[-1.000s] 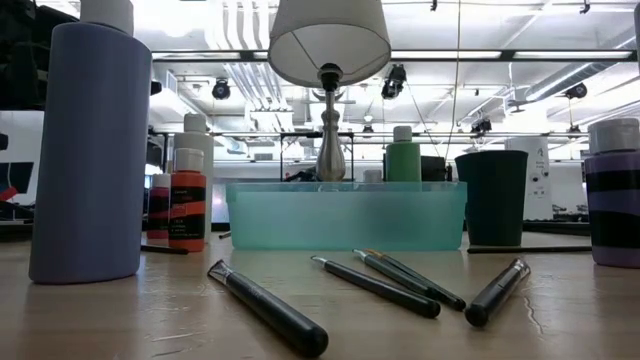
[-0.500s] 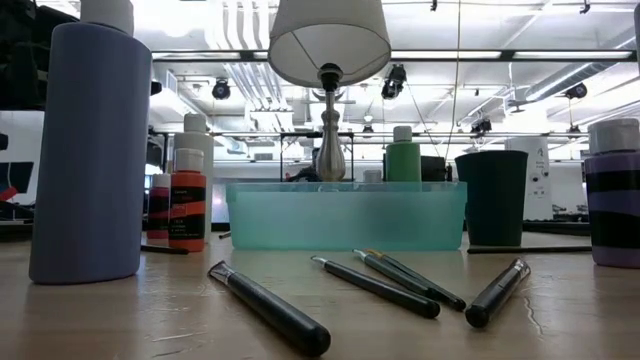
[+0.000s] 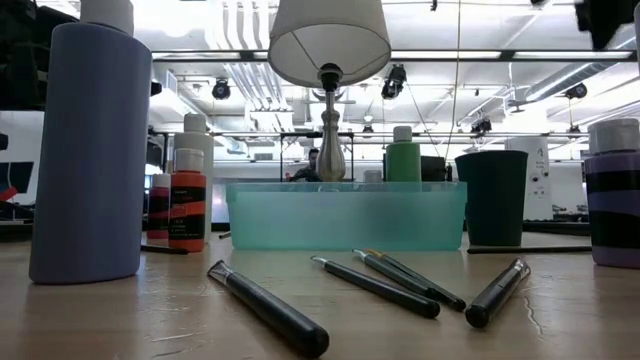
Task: Pick & Place Paint Supplies
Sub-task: Put the pink paint bottle into the green bin
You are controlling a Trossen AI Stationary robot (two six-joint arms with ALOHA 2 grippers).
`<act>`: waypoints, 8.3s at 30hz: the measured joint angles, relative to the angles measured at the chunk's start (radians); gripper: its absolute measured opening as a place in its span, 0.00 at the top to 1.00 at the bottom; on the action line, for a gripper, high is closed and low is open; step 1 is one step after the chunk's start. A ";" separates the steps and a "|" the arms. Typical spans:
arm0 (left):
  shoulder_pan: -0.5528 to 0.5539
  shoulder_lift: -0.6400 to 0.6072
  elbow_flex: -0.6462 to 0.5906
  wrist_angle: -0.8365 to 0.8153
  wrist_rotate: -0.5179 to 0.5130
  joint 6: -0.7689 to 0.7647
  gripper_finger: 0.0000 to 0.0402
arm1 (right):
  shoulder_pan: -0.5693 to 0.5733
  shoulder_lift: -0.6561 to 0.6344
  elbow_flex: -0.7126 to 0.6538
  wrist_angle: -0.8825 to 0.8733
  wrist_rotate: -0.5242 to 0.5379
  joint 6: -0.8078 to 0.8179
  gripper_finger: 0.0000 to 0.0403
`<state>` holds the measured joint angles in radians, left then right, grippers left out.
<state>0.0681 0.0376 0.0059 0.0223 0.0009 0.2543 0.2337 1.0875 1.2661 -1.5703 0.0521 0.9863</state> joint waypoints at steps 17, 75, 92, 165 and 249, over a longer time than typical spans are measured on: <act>0.000 0.000 0.000 0.000 -0.001 0.000 0.96 | 0.012 0.023 -0.349 0.308 0.034 -0.088 0.53; 0.000 0.001 0.000 0.000 -0.001 0.000 0.96 | 0.096 0.021 -0.722 0.820 -0.003 0.101 0.47; 0.000 0.001 0.000 0.000 -0.001 0.000 0.96 | 0.096 0.020 -0.374 0.587 -0.130 0.130 0.55; 0.000 0.001 0.000 0.000 -0.001 0.000 0.96 | 0.494 0.360 0.106 0.139 -0.041 0.940 0.48; 0.000 0.001 0.000 0.000 -0.001 0.000 0.96 | 0.423 0.262 -0.321 0.526 -0.054 0.913 0.72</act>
<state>0.0682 0.0383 0.0059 0.0222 0.0002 0.2543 0.6567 1.3499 0.9449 -1.0447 -0.0023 1.8992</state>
